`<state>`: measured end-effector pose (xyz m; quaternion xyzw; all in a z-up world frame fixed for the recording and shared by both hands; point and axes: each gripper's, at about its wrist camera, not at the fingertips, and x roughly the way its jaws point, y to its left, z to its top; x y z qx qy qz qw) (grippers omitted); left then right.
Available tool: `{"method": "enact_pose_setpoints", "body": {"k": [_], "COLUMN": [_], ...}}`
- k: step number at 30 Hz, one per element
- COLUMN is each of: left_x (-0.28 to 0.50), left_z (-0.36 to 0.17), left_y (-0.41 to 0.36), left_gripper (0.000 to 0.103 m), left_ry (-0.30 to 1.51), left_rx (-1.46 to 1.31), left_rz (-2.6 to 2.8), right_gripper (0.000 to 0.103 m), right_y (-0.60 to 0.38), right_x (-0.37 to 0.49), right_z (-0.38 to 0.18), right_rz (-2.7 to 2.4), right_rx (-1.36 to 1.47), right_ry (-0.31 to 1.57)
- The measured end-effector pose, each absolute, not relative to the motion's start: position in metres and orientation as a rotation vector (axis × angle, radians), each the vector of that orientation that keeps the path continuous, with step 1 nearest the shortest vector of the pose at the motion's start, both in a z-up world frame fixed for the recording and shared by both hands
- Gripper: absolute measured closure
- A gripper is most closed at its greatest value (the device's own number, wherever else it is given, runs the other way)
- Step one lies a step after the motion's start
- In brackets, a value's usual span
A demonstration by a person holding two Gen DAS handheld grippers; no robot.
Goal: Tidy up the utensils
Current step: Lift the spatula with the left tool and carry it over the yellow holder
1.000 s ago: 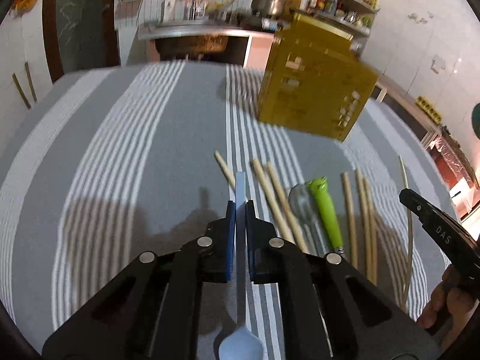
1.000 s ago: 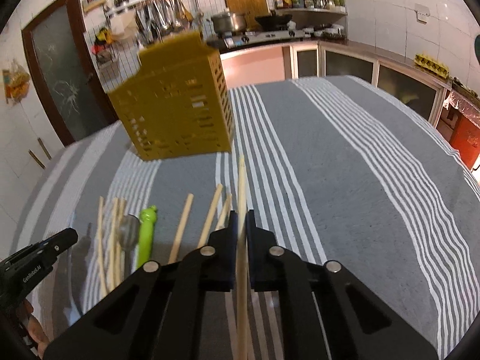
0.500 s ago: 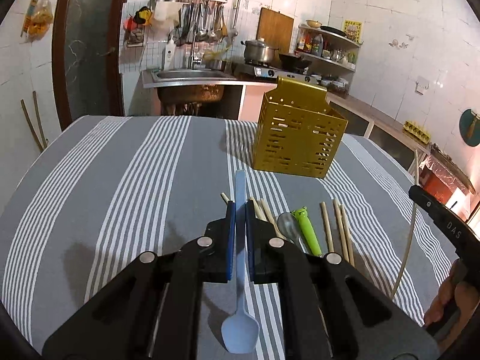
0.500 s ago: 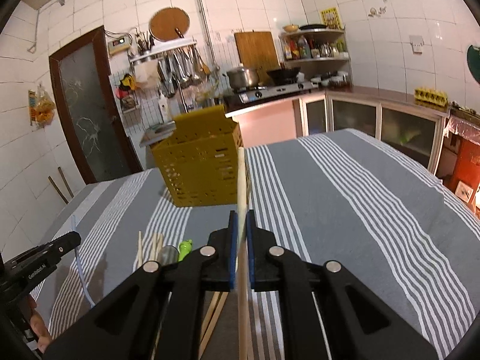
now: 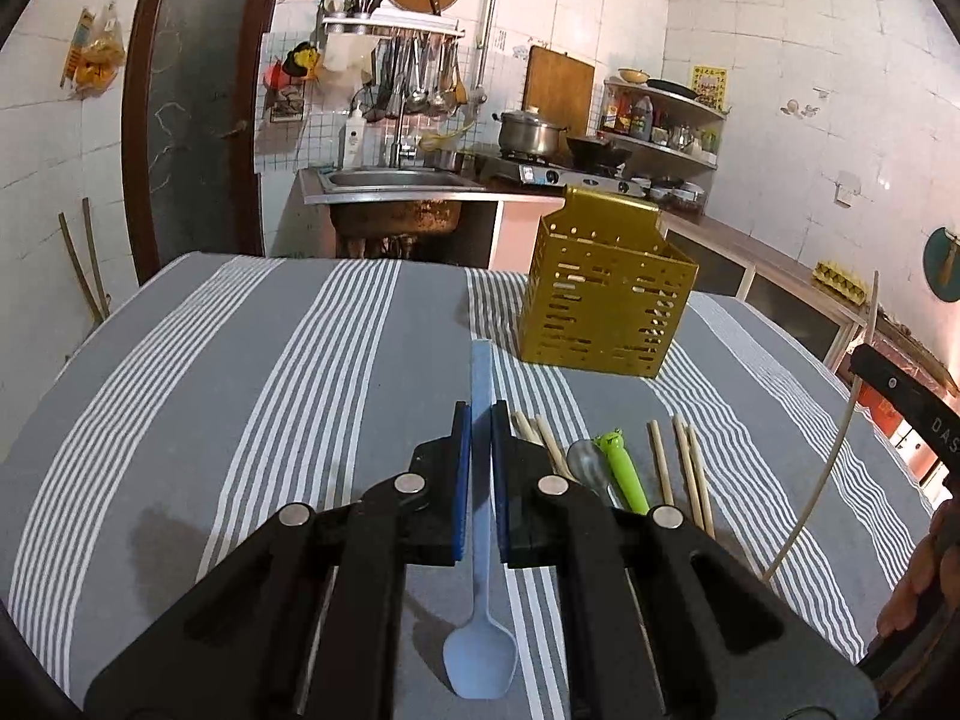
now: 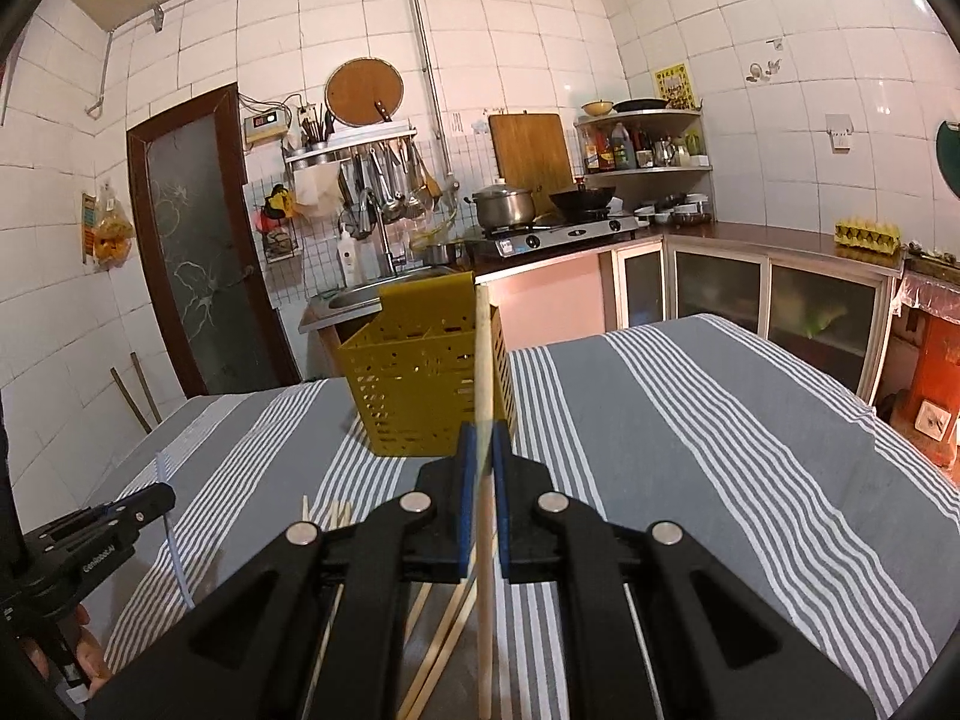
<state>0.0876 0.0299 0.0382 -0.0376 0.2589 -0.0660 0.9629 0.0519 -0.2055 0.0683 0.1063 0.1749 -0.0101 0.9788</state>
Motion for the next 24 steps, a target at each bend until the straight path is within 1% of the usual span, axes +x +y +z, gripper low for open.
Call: {"method": "enact_pose_setpoints", "body": {"k": [11,24], "left_x": [0.094,0.13], "left_z": [0.069,0.102], "left_y": [0.029,0.016], "left_gripper": [0.098,0.098], "left_ry": [0.449,0.396], "left_rx": [-0.065,-0.071], "left_rz": [-0.146,-0.172], "right_gripper": [0.097,0.097], "right_y": [-0.206,-0.215], "right_x": [0.066,0.099], "right_z": [0.087,0.107], "right_rz": [-0.024,-0.028], "right_rx": [0.205,0.204], "right_ry": [0.314,0.278]}}
